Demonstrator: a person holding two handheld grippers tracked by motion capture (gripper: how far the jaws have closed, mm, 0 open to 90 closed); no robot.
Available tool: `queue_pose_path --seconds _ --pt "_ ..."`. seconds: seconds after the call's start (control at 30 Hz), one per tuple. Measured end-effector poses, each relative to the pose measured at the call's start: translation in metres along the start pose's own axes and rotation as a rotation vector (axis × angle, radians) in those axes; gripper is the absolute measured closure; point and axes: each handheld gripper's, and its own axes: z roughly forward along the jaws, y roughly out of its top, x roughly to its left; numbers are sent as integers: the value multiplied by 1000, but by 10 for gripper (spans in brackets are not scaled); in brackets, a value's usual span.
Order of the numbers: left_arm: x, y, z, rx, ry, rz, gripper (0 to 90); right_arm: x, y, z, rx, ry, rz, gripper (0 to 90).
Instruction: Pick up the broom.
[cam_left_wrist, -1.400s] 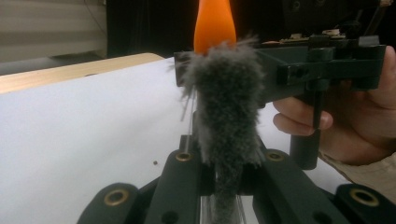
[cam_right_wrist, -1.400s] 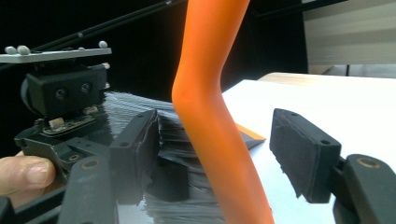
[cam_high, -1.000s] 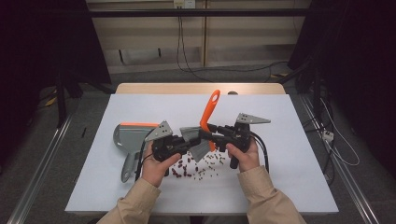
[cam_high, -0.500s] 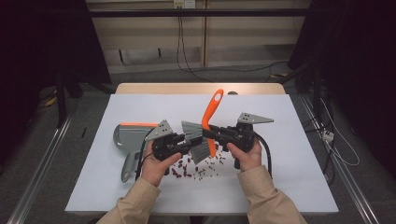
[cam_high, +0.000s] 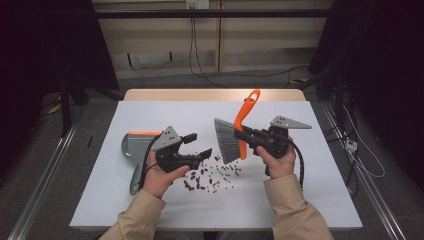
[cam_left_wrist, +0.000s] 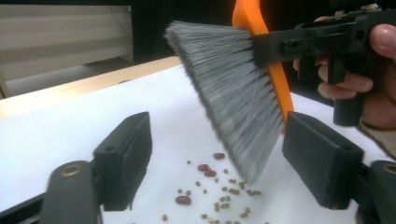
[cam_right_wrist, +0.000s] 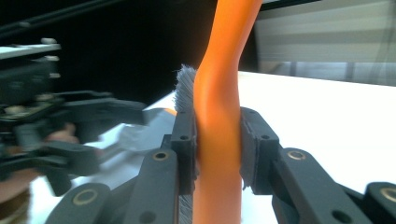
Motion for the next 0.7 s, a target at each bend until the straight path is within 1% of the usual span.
queue_pose_path --seconds 0.03,0.1,0.17,0.2,0.23,0.27,0.3,0.37,0.4,0.47,0.53,0.7 --pt "1 0 -2 2 3 5 209 -2 1 -2 9 -18 -4 700" --pt "3 1 -6 3 15 -1 183 -5 2 -7 18 -54 -14 701" --pt "6 1 -9 1 18 -22 137 -10 2 -14 28 -76 -12 700" --pt "8 1 -11 1 17 -28 137 -10 2 -14 28 -76 -12 700" --pt "9 0 -12 2 16 -27 106 -11 2 -18 47 -115 -35 701" --pt "11 0 -14 3 16 -27 106 -11 2 -18 47 -115 -35 701" --pt "13 0 -16 3 22 -20 97 -12 2 -20 54 -129 -44 701" --pt "16 -1 -20 3 33 -12 70 -14 2 -24 66 -153 -47 700" --pt "17 -2 -23 4 36 -6 65 -15 2 -26 66 -160 -51 701" --pt "20 -3 -26 7 44 -6 60 -18 2 -30 75 -181 -41 701" --pt "23 -5 -30 7 51 -9 60 -20 2 -34 88 -212 -56 701" --pt "28 -7 -39 4 65 -10 61 -24 1 -42 120 -273 -62 701"
